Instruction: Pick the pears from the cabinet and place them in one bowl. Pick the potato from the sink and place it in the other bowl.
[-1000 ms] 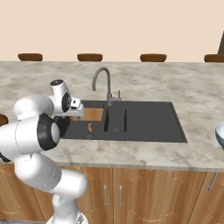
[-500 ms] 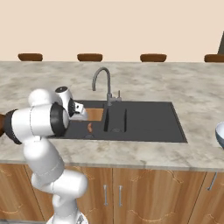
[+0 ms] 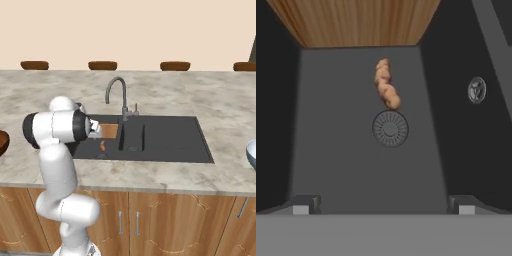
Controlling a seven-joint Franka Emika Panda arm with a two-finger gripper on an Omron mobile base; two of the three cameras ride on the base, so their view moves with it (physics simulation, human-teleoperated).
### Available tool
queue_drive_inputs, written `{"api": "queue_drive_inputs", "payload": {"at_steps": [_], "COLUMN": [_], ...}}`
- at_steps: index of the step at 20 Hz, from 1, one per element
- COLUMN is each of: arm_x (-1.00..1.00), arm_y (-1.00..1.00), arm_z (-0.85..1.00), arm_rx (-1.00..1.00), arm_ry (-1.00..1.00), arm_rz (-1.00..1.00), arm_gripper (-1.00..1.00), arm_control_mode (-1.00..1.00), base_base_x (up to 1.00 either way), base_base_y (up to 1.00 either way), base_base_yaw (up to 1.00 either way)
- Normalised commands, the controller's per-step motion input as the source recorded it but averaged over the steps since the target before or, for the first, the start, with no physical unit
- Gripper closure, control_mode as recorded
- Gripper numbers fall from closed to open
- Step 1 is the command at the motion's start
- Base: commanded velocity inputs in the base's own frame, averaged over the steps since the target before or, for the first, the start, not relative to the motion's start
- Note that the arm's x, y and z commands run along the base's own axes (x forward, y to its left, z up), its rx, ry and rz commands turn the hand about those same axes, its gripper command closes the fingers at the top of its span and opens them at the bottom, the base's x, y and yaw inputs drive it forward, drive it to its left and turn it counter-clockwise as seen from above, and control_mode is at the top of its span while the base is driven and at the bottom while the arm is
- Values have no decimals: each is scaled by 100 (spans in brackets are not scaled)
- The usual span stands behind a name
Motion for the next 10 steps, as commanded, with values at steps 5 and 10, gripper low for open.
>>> {"api": "queue_drive_inputs", "payload": {"at_steps": [5,10], "arm_x": [59,63], "arm_y": [7,12], "arm_z": [-31,-36], "arm_rx": [0,0], "arm_ry": [-3,-2], "arm_rz": [0,0], "arm_gripper": [-100,-100], "arm_control_mode": [-100,-100], "base_base_x": [0,0], "base_base_y": [0,0], "base_base_yaw": [0,0]}}
